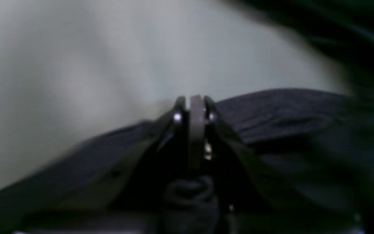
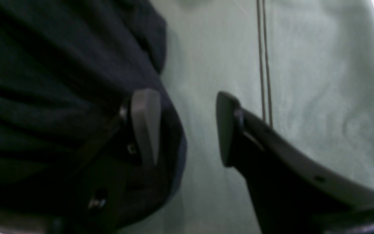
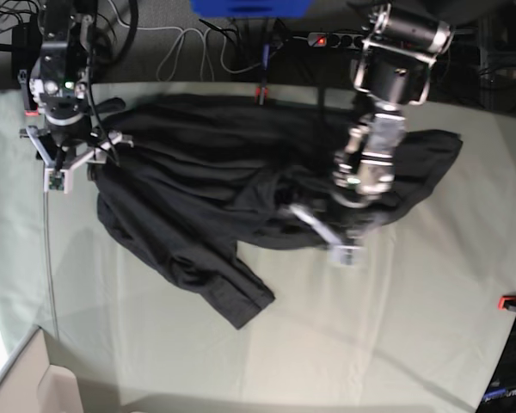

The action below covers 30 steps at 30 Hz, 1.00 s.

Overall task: Layout the t-shirt on the table in an organized manner, then fold the t-shirt properly
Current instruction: 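Grasp the bunched fabric with the left gripper and pull it outward, then grasp the shirt hem with both grippers and drag it flat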

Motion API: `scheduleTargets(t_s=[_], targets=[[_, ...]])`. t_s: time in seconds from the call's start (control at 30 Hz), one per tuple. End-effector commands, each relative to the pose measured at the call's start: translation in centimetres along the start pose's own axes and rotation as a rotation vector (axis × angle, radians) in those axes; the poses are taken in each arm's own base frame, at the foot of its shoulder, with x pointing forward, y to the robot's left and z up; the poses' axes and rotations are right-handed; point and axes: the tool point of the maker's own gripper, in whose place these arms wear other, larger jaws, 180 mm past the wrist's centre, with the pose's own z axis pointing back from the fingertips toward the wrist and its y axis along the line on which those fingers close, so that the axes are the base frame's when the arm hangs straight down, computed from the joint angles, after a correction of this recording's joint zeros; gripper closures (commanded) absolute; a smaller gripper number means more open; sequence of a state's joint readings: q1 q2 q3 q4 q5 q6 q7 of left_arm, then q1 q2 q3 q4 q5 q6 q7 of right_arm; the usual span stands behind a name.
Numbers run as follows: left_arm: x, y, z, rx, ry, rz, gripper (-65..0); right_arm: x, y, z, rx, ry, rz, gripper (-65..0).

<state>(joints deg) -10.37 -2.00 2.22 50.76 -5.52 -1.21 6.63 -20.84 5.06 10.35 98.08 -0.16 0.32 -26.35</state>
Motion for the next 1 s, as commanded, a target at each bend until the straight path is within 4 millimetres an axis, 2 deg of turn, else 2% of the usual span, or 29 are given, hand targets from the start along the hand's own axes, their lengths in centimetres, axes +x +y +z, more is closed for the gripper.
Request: scheduleTargets(t_s=[0.0,0.03,0.1,0.2,0.3,0.37,0.43,0.5,0.57,0.67,0.73,0.83,0.97], targets=[[2.2,2.2,0.4,0.052,-0.067,0.011,-0.2,0.8,-0.4,0.2,-0.01,-0.03,0.005,-28.6],[3.5,3.7,1.0,0.08,-0.108,0.022,-0.2,0.9,-0.3,0.2,-0.008,-0.031,0.006,-28.6],[5.9,5.1,2.2,0.108,-0.18,0.028,-0.2,0.9,-0.3,0.2,-0.008,-0.031,0.006,-28.6],[8.4,6.0,3.7,0.128,-0.261,0.041,-0.2,0.9,-0.2,0.2,-0.006,-0.033,0.004,-28.6],[9.2,6.7,4.8,0.145,-0.294,0.047,-0.2,0.9,-0.2,0.2,-0.006,-0.033,0.003,-28.6],[9.4,7.9,5.0,0.173,-0.3,0.063,-0.2,0.9,-0.2,0.2,-0.006,-0.033,0.003,-28.6],[8.5,10.0,5.1,0.222,-0.283,0.095,-0.2,1.0,-0.2,0.2,-0.006,-0.036,0.003,-28.6],[8.6,12.4,5.3,0.279,-0.286,0.131,-0.2,1.1,-0.2,0.2,-0.006,-0.038,0.004,-28.6],[9.2,15.8,5.7,0.345,-0.297,0.152,-0.2,1.1,-0.4,0.1,-0.008,-0.037,0.008,-28.6],[9.6,19.8,6.4,0.425,-0.306,0.184,-0.2,2.3,-0.5,-0.1,-0.014,-0.064,0.0,-28.5],[10.7,22.7,7.4,0.483,-0.333,0.202,-0.2,3.2,-0.5,-0.4,-0.015,-0.085,-0.003,-28.5],[12.1,25.7,8.7,0.539,-0.366,0.206,-0.2,4.9,-0.5,-0.7,-0.017,-0.121,-0.011,-28.5],[13.4,28.0,10.1,0.58,-0.392,0.186,-0.2,7.5,0.0,-1.2,-0.008,-0.176,-0.021,-28.7]])
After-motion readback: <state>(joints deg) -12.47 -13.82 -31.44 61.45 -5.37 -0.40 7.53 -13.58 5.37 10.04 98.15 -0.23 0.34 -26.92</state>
